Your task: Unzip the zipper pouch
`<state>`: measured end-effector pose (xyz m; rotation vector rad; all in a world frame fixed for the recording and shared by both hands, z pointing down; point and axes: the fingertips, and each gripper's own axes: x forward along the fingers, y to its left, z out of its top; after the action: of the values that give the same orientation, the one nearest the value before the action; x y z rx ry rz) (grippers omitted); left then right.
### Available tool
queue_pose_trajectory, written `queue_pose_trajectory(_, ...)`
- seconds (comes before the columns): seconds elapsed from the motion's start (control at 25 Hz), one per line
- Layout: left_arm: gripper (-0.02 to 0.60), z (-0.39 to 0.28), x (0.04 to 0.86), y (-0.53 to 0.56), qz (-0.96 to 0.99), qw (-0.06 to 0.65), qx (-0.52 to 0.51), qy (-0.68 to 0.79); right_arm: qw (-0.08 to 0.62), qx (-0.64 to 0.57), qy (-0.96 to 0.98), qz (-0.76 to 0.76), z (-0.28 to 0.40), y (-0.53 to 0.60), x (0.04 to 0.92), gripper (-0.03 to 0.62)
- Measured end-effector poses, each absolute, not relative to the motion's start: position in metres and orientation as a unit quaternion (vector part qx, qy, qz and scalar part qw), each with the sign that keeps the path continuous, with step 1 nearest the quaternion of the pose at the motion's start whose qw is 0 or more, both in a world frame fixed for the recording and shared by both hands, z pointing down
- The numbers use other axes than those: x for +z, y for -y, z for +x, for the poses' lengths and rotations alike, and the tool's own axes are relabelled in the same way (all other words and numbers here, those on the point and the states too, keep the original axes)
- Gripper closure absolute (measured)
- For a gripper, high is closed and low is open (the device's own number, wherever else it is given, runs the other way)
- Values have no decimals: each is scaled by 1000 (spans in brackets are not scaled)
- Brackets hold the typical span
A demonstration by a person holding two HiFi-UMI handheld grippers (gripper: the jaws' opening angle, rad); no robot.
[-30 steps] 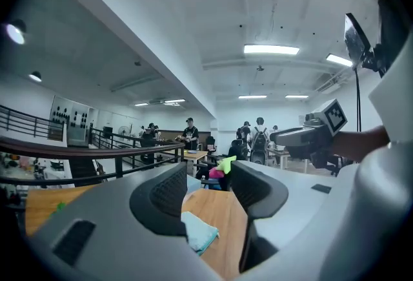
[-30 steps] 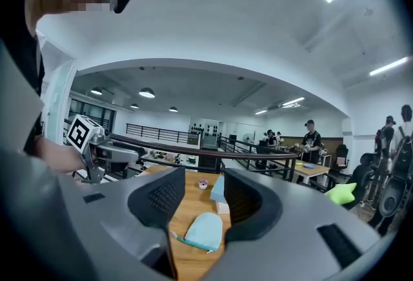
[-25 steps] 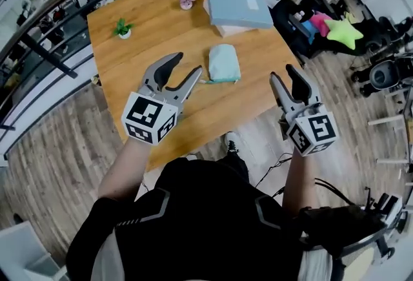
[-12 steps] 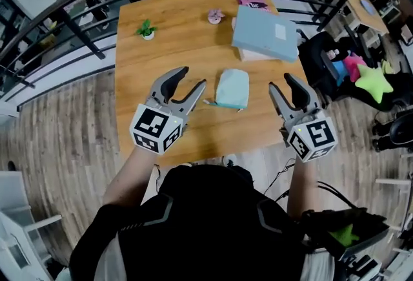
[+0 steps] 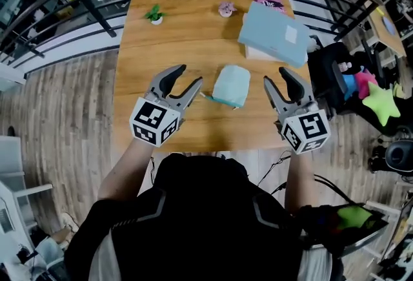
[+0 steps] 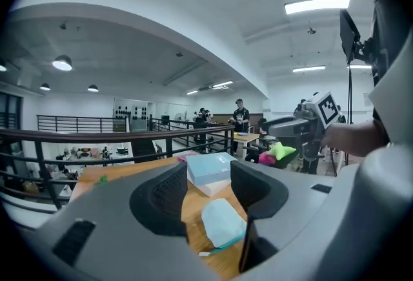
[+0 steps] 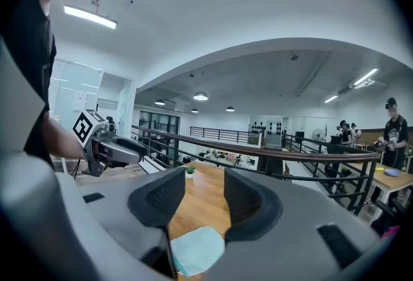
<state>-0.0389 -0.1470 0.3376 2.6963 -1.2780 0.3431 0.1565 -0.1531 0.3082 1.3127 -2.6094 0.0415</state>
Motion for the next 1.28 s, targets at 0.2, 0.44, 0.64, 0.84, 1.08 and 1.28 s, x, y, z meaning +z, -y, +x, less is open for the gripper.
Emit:
queue_pose_trajectory(0.2,354,-37,367,140,877,102,121,453,141,13,897,419,161,159,346,401)
queue_pose_trajectory(0.44,354,-31,420,127,853,166,135,476,205,23,919,336,151,157,420,401)
queue_pose_trajectory(0.64,366,-17,463,114,842,186,155,482,248,42,928,275,147,149,483,416)
queue_pose_trajectory(0.84,382,-3,503,99,833,217,167,481,302,51,925,225,145,141,541,427)
queue_pose_trajectory(1.08,382,9,539,87,826,240,184,475,351,41,920,169,140,132,595,433)
queue_pose_trajectory(1.28,382,7,561,83,817,249,207,478,381,42,912,144,138,130,630,434)
